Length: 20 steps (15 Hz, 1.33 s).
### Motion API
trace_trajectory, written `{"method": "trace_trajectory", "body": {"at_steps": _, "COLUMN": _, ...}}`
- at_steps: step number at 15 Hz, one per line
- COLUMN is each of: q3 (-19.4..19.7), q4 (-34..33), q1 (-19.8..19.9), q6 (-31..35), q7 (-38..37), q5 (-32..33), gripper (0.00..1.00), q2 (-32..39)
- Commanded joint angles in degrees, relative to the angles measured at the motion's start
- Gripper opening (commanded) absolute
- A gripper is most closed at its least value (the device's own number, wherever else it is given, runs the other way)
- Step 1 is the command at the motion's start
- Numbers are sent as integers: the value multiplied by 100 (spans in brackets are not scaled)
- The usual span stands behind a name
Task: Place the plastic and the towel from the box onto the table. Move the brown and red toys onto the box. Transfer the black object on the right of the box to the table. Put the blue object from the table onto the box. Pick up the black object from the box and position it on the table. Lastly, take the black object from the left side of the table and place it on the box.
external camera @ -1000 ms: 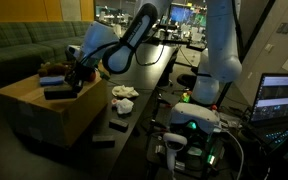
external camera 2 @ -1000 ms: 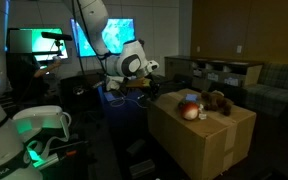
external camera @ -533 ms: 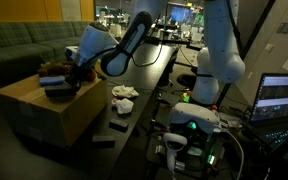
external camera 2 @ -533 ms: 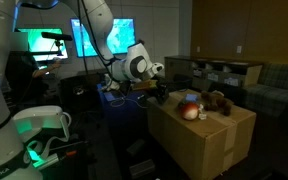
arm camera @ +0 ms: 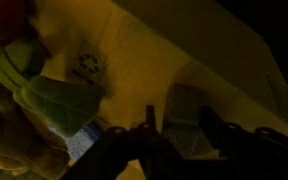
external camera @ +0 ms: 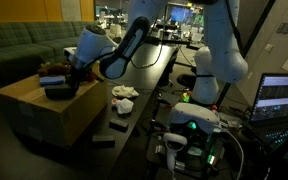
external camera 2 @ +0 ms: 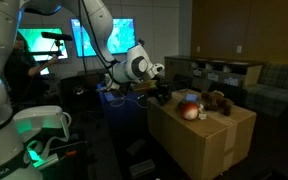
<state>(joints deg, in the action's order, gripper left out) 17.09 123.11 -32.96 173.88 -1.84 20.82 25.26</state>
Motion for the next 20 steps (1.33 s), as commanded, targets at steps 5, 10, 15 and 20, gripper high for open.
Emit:
{"method": "trace_trajectory", "body": {"at_steps": 5, "q3": 7, "q4": 489, "q1": 215, "q6": -278, "q7": 153, "q5": -120, "gripper": 100, "q2": -968}}
{"method": "trace_trajectory", "body": {"at_steps": 10, "q3": -1406, "q4": 1354, "q1": 1557, "q6": -1092, "q7": 1368, "q5": -1213, "gripper": 100, "q2": -2430}}
{"method": "trace_trajectory", "body": {"at_steps": 15, "q3": -1584, "q4": 1803, "q1": 2249, "q6": -2820, "q7": 2081, "q5": -2025, "gripper": 100, "q2": -3907}}
{"method": "trace_trajectory", "body": {"at_steps": 20, "q3": -1189, "q4": 2134, "q1": 2848, "q6": -3805, "q7": 2102, "q5": -1927, "gripper": 100, "q2": -5216}}
